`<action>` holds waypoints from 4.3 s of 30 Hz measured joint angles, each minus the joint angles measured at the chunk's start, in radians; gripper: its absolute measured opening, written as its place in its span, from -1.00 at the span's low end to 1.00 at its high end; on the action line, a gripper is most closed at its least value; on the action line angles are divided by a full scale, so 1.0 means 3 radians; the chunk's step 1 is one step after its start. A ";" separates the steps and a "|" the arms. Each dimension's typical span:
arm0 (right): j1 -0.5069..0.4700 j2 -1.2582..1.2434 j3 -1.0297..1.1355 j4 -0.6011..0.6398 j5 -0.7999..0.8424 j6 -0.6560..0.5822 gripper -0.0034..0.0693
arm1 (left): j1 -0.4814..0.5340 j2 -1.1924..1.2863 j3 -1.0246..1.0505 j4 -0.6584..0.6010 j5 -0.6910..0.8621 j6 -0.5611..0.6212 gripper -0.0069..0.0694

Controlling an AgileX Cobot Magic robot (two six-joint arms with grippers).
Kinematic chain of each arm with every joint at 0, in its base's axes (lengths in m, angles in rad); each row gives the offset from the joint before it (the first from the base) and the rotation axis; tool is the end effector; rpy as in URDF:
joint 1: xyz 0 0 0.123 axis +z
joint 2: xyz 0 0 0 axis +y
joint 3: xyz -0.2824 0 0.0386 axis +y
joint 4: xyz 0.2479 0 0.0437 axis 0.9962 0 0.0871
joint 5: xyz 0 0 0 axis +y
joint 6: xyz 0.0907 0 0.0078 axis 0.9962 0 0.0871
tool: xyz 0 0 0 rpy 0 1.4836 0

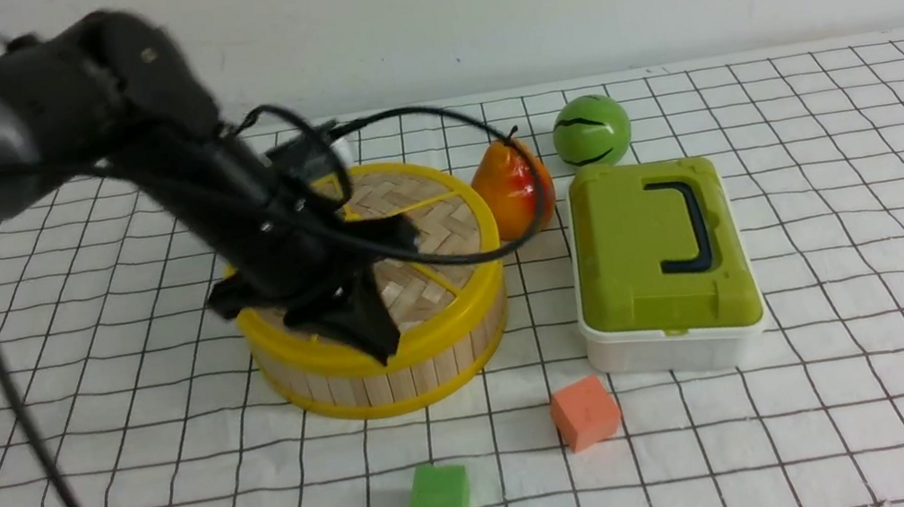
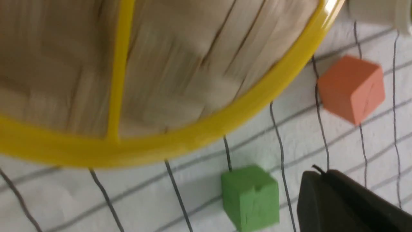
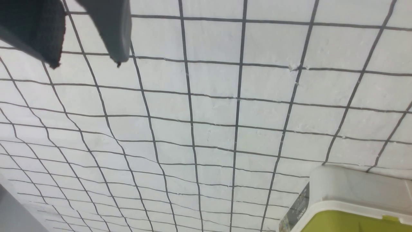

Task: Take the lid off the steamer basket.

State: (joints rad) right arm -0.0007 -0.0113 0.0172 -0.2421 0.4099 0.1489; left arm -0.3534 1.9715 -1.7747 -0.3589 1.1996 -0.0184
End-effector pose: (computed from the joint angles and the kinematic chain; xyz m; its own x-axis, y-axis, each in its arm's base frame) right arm 0.0514 -0.0088 0.1722 -0.3185 -0.0732 -0.9451 0.0681 0.9927 -0.0998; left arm 0.3850 -0.1738 0.2798 -0.9531 0.1975 -0.2292 0.2705 0.8955 -0.3534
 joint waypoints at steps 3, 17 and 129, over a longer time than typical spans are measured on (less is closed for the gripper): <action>0.0000 0.0000 0.0000 0.0000 0.0000 0.0000 -0.25 | -0.0166 0.0033 -0.0454 0.0511 0.0050 -0.0300 -0.82; 0.0000 0.0000 0.0000 0.0000 0.0000 0.0000 -0.25 | -0.0216 0.0221 -0.0799 0.1389 -0.0140 -0.0679 -0.56; 0.0000 0.0000 0.0000 0.0000 0.0000 0.0000 -0.25 | 0.1237 -0.6367 0.4813 -0.0086 -0.2470 0.1292 -0.85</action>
State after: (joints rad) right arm -0.0007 -0.0113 0.0172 -0.2421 0.4099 0.1489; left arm 0.0176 0.0614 -0.3309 -0.3847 0.4587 0.3691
